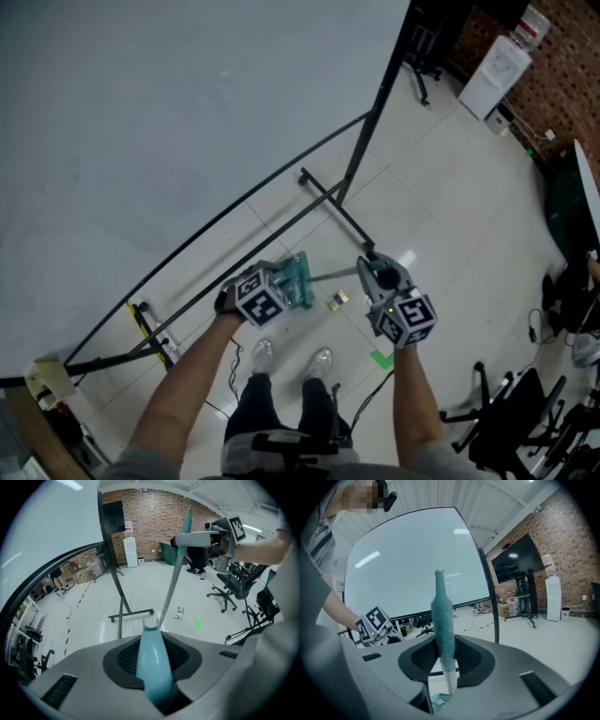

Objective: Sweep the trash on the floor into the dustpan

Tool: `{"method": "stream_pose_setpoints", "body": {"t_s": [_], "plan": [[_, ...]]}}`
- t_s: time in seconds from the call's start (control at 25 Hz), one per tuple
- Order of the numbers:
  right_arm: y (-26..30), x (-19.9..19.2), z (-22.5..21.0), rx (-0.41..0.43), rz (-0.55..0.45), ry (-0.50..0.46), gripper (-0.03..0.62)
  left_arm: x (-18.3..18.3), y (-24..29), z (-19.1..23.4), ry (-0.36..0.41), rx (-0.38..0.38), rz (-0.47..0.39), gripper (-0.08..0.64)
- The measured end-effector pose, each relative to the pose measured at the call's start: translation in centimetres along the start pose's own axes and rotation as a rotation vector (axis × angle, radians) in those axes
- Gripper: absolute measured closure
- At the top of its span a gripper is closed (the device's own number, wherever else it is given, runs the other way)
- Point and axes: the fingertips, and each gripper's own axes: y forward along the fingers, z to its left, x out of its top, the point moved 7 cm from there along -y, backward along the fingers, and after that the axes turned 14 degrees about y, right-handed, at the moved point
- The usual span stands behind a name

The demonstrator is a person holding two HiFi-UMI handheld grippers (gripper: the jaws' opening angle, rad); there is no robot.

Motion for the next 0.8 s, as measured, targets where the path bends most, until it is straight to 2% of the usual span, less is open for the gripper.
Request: {"method": "stream_pose_setpoints", "body": {"t_s": [0.28, 0.6, 0.8], "plan": [[-4.1, 1.3, -3.6, -0.161, -0.028, -0.046, 0.502, 2.1, 1.4, -1.6, 0.094, -0.081, 0.059, 0.465], [-8.1, -4.1, -9.6, -0.341, 0.074, -0.042, 0.502, 3.6, 2.2, -3.1, 0.192, -0.149, 0.123, 0.465], [-10.2, -6.9, -9.6, -0.355, 0.111, -0.003, 0.501, 4.5, 2.6, -3.3, 0.266, -0.201, 0.124, 0.465]]}}
